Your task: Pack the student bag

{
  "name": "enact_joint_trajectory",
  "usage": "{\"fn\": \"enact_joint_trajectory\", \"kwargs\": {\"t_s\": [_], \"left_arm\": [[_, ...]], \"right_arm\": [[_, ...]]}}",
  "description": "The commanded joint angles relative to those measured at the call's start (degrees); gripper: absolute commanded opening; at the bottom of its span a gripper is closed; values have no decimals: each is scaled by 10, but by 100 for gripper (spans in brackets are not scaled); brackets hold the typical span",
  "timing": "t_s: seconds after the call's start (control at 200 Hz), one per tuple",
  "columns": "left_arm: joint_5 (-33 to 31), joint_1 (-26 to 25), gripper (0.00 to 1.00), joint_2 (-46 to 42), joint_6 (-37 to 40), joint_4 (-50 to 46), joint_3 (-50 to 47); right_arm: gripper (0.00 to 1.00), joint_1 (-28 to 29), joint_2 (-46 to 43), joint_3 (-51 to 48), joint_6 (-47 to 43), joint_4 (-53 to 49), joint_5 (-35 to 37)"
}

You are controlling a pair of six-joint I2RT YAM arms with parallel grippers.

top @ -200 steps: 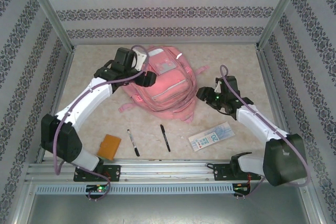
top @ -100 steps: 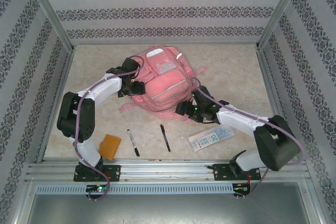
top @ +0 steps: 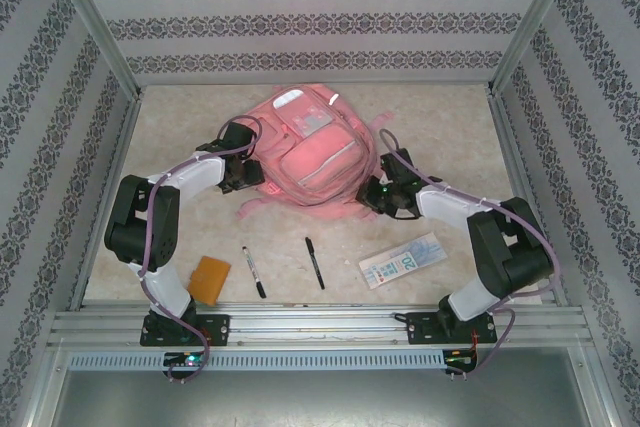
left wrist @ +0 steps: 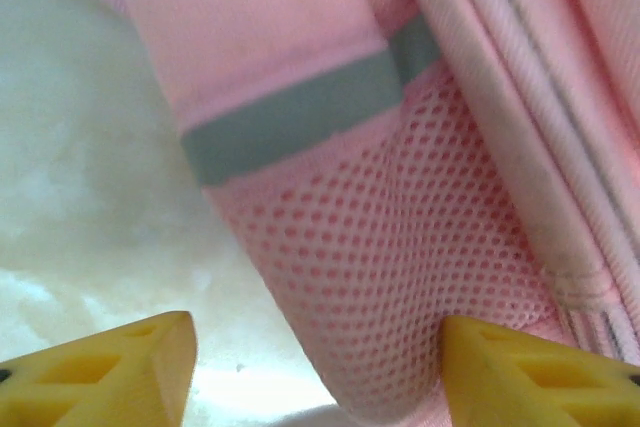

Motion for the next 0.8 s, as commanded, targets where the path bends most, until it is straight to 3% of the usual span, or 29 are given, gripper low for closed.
{"fn": "enact_joint_trajectory", "kwargs": {"t_s": [0.0,0.28,0.415,0.5,0.695,0.794], "left_arm": [[-8,7,62,23,-11,29,15],[19,6,60,70,-52,60,32],[39,6,15,81,-63,81,36],[49,5,0,78,-65,77,43],[64,1,0,2,-74,78,14],[109,-3,0,-41,-115,71,-1]], "right_arm": [[17,-36,23,38,-24,21,-29],[9,-62,61,74,-8,44,-77],[9,-63,70,83,-11,45,-89],[10,-66,79,93,-19,39,-100],[10,-88,97,112,-36,27,-118],[13,-108,110,142,-66,4,-125]]}}
